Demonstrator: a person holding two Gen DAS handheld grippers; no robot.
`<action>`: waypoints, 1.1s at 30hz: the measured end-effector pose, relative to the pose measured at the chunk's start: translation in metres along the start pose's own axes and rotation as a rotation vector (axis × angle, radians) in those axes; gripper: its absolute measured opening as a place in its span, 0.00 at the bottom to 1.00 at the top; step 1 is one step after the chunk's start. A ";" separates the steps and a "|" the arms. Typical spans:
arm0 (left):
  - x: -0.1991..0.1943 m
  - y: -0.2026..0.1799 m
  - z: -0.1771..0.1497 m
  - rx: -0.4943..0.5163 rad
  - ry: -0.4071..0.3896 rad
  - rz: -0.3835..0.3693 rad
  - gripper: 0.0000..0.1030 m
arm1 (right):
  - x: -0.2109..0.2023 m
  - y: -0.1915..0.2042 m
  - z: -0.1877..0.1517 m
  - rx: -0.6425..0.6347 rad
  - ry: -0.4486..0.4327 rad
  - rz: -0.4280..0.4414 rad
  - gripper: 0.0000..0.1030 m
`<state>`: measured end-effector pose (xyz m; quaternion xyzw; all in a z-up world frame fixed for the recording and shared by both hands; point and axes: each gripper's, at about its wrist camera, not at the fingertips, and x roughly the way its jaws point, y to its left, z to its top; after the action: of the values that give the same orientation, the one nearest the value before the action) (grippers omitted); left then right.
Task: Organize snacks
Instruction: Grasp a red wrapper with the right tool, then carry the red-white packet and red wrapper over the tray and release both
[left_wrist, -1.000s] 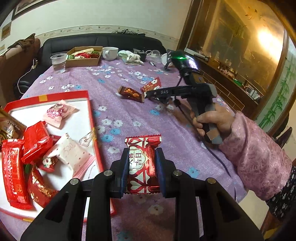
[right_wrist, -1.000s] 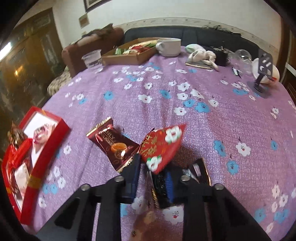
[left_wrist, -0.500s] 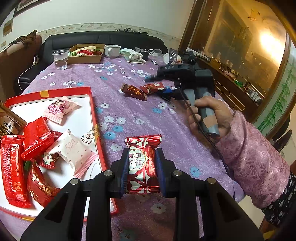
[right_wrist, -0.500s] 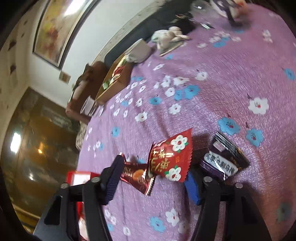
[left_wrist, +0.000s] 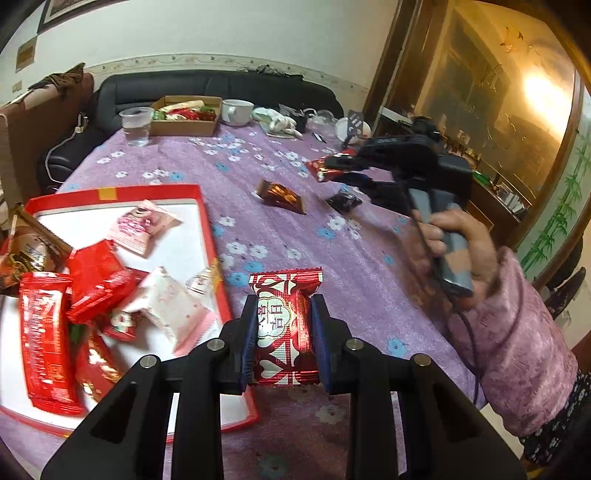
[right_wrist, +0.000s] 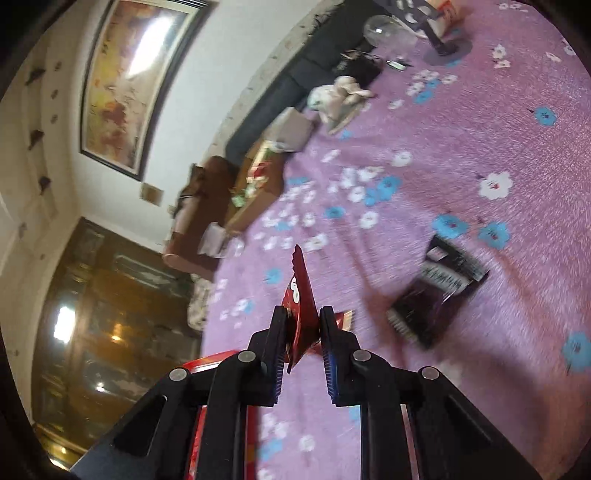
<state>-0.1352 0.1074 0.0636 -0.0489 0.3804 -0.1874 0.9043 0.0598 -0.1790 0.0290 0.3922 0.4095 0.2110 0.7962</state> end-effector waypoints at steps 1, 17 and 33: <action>-0.002 0.002 0.000 0.001 -0.008 0.011 0.24 | -0.002 0.005 -0.004 -0.005 0.002 0.017 0.17; -0.034 0.071 0.000 -0.059 -0.111 0.259 0.24 | 0.073 0.136 -0.113 -0.276 0.235 0.160 0.16; -0.031 0.114 -0.010 -0.155 -0.095 0.425 0.45 | 0.088 0.168 -0.152 -0.369 0.279 0.163 0.20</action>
<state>-0.1276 0.2255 0.0515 -0.0457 0.3524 0.0397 0.9339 -0.0163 0.0492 0.0655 0.2392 0.4369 0.3979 0.7704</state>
